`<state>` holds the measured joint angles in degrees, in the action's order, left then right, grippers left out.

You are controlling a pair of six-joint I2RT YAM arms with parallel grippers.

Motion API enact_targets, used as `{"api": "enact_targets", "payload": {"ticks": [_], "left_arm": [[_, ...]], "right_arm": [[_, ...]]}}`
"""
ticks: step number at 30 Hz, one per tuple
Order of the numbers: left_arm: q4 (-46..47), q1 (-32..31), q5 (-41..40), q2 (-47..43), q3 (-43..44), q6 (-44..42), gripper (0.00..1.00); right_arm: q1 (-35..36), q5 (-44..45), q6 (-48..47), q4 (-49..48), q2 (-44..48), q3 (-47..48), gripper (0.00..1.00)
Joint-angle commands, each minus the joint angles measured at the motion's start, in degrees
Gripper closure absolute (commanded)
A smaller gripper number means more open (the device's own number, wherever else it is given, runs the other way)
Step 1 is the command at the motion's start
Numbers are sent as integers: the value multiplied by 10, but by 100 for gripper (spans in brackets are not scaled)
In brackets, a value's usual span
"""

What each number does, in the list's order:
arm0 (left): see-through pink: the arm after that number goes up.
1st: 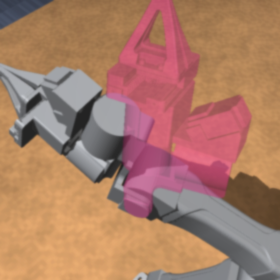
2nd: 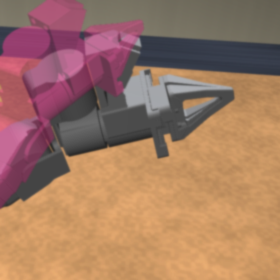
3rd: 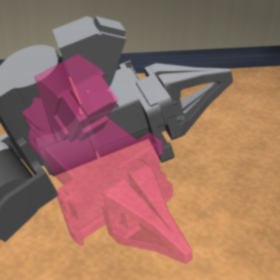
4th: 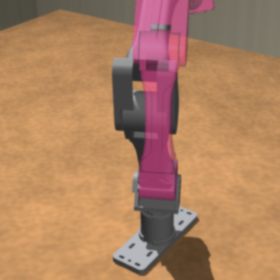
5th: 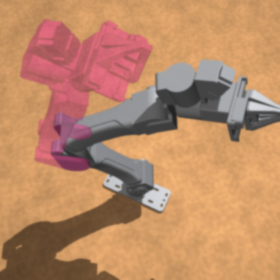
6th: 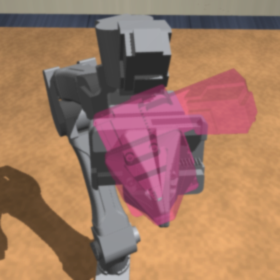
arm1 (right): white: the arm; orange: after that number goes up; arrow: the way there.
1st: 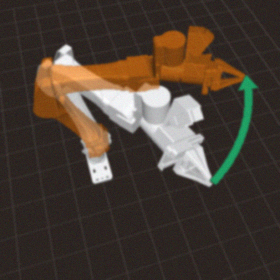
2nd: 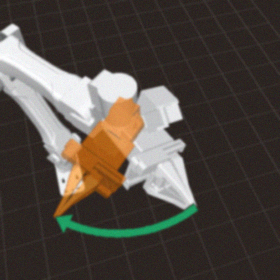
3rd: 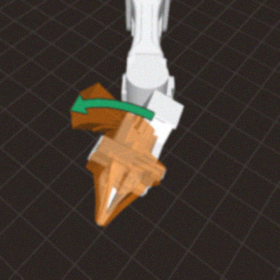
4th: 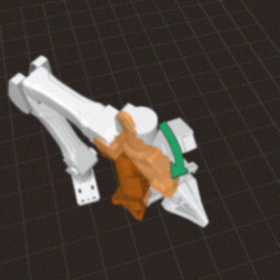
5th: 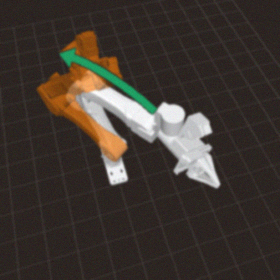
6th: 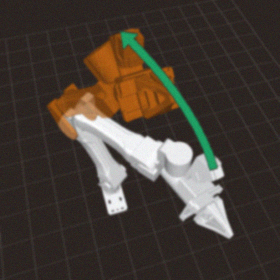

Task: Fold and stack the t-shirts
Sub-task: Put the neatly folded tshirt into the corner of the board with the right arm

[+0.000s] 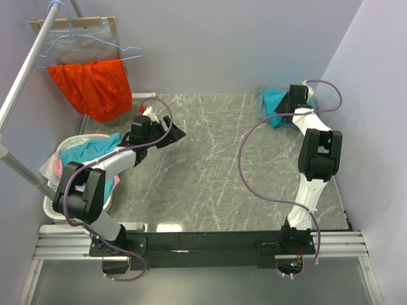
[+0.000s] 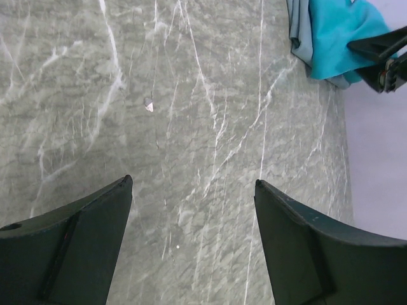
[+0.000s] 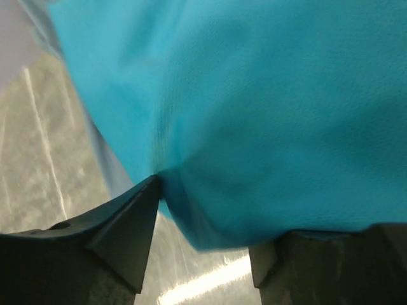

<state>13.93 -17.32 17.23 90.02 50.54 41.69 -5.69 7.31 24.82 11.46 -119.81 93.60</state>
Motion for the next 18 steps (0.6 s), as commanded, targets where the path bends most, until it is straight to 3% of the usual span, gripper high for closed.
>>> {"api": "enact_targets", "payload": {"ticks": [1,6,10,13,18], "left_arm": [[16,-3,17,-18,-8,6,17],[14,-3,16,-26,-14,7,17],[21,-4,22,-25,-15,10,17],[28,-6,27,-21,-16,13,16],[26,-10,37,-13,-9,10,16]], "right_arm": [[15,54,48,19,113,-67,38],[45,120,47,-39,269,-214,32],[54,143,52,-52,344,-269,30],[54,119,49,-52,334,-270,30],[54,3,38,-43,212,-212,30]]}}
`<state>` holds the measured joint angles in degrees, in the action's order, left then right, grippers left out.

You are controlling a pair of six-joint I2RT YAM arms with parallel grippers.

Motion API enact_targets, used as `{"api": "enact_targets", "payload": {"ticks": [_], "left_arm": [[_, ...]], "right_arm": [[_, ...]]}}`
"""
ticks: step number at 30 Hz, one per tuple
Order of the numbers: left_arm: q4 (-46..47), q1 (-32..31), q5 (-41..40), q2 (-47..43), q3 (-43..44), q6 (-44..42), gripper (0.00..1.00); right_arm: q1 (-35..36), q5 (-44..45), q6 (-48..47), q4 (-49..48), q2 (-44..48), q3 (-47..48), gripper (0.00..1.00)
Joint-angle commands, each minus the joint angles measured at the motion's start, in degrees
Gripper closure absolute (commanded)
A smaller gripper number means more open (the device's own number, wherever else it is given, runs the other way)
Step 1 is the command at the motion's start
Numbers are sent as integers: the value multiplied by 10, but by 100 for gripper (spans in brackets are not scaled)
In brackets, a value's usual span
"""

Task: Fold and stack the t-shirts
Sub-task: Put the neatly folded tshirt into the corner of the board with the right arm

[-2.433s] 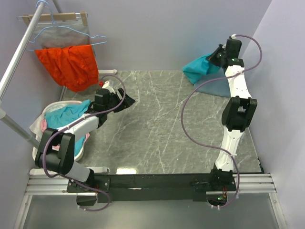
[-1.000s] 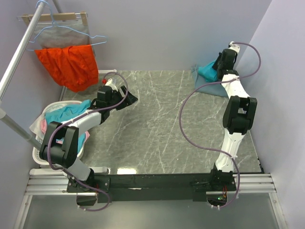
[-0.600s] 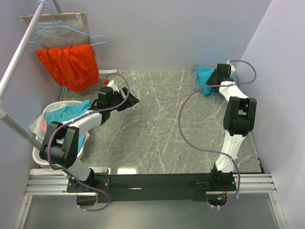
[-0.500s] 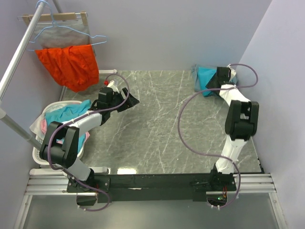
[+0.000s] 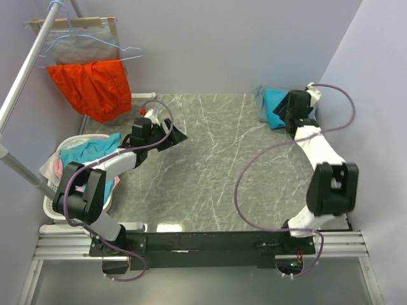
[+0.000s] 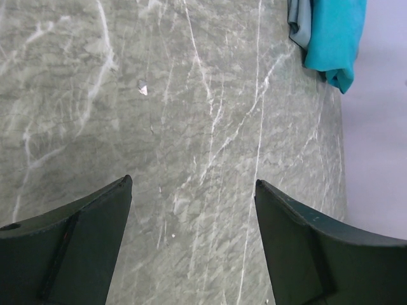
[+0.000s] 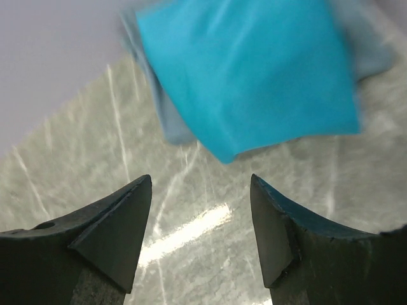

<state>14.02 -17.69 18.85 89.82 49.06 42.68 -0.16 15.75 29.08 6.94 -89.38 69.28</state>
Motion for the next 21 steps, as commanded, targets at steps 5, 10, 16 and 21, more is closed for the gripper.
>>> {"api": "enact_targets", "payload": {"ticks": [5,10,16,21], "left_arm": [[13,-7,20,-5,10,-7,16],[10,-7,19,4,16,-8,16],[5,-6,22,6,14,-9,17],[-3,-7,22,0,10,-14,16]], "right_arm": [[-1,-121,3,5,-204,94,31],[-4,-108,3,67,-297,233,33],[-18,-39,-6,205,-414,438,30],[-21,-109,-33,159,-402,425,30]]}}
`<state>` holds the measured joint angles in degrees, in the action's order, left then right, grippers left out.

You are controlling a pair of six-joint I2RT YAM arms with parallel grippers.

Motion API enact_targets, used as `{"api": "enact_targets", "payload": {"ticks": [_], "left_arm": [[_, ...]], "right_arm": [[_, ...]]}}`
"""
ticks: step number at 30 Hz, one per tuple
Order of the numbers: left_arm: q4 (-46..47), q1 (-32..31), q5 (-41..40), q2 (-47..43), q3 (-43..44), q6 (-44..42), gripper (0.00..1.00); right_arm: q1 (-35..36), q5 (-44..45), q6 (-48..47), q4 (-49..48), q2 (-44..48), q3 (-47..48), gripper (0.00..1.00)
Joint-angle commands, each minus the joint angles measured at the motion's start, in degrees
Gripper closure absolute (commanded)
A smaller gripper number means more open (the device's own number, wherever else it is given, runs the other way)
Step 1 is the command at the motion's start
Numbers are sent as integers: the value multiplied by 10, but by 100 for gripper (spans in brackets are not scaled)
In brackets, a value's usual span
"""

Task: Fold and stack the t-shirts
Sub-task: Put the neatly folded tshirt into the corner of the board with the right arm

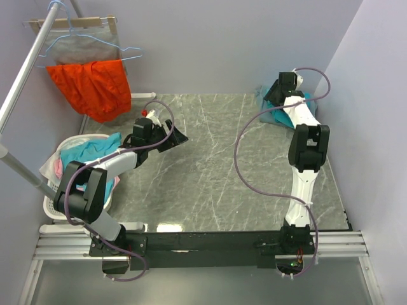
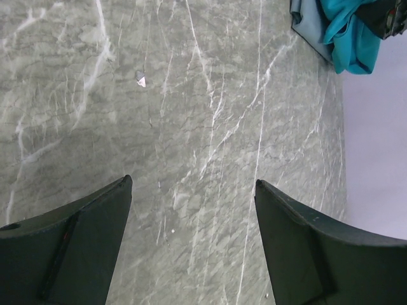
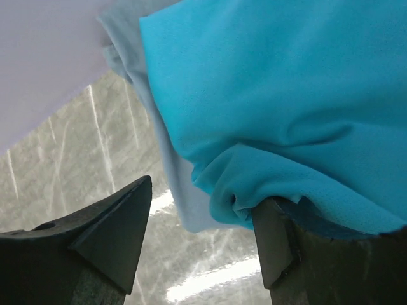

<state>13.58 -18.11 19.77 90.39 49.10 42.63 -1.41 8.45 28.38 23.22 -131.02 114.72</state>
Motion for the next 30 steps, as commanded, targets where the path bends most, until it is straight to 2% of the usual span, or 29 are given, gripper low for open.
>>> {"api": "enact_targets", "payload": {"ticks": [1,5,9,16,19,21,23,25,30], "left_arm": [[-2,-3,15,-7,11,-14,16],[-18,-3,8,-21,15,-25,16],[-30,-3,2,-35,20,-31,16],[-47,-3,-21,-75,18,-43,16],[-57,-3,-39,-87,18,-50,16],[-58,-3,-37,-89,19,-50,16],[-53,-3,-30,-89,14,-44,16],[-43,-3,-25,-89,8,-35,16],[-44,-3,-26,-89,3,-36,16]], "right_arm": [[-9,-54,-25,-25,44,-54,30],[-8,-191,-26,-140,121,-193,30],[-3,-260,-34,-155,163,-231,29],[5,-228,-48,-228,305,-355,28],[4,-141,-27,-305,347,-435,26],[4,-105,-17,-310,324,-424,26],[4,-69,-8,-288,291,-375,26],[4,-69,-6,-277,235,-327,26],[3,-69,-20,-153,92,-170,25]]}}
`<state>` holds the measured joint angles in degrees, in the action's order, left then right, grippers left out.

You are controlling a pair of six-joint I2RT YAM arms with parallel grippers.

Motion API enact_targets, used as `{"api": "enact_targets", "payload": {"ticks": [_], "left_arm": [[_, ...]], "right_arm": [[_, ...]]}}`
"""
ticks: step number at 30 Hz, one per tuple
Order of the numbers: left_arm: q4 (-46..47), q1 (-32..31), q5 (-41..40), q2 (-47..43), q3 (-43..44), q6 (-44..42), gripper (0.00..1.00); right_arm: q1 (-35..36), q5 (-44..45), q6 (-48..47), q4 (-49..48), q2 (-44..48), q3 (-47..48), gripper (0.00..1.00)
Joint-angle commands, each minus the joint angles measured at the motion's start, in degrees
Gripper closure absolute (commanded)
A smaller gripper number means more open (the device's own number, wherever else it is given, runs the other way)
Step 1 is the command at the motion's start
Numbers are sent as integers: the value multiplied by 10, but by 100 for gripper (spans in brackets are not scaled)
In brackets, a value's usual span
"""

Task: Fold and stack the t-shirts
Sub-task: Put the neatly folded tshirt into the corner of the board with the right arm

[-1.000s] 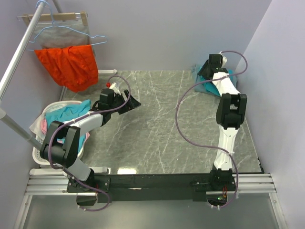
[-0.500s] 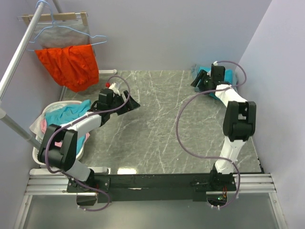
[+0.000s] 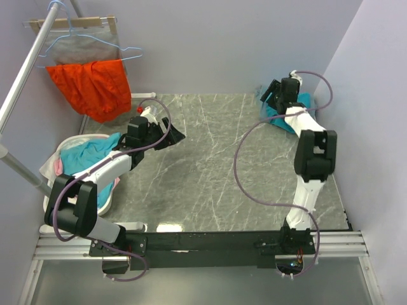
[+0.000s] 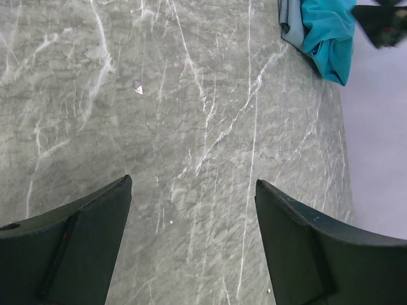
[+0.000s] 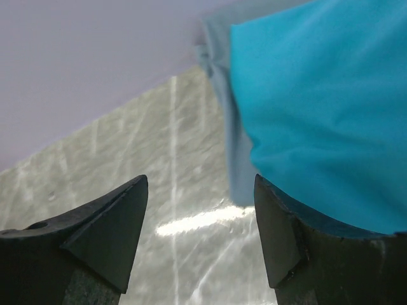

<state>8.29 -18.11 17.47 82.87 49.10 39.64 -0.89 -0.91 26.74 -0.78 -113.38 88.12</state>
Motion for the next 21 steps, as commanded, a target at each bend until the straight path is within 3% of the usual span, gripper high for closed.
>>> {"api": "enact_targets", "payload": {"ticks": [1,2,3,8,15,21], "left_arm": [[6,-3,-4,-14,5,-9,16],[1,-3,-8,-15,6,-11,16],[1,-3,-10,-16,2,-11,16],[4,-3,-10,-16,-1,-10,16],[5,-3,-2,-10,2,-8,16],[-5,-3,-53,-40,-4,-16,16]], "right_arm": [[-3,29,-1,138,-110,183,25],[-3,35,-2,221,-132,217,26],[-3,28,-4,234,-146,229,27],[0,34,10,162,-65,64,25],[-1,49,0,220,-64,77,25],[0,-50,-24,111,23,-7,26]]}}
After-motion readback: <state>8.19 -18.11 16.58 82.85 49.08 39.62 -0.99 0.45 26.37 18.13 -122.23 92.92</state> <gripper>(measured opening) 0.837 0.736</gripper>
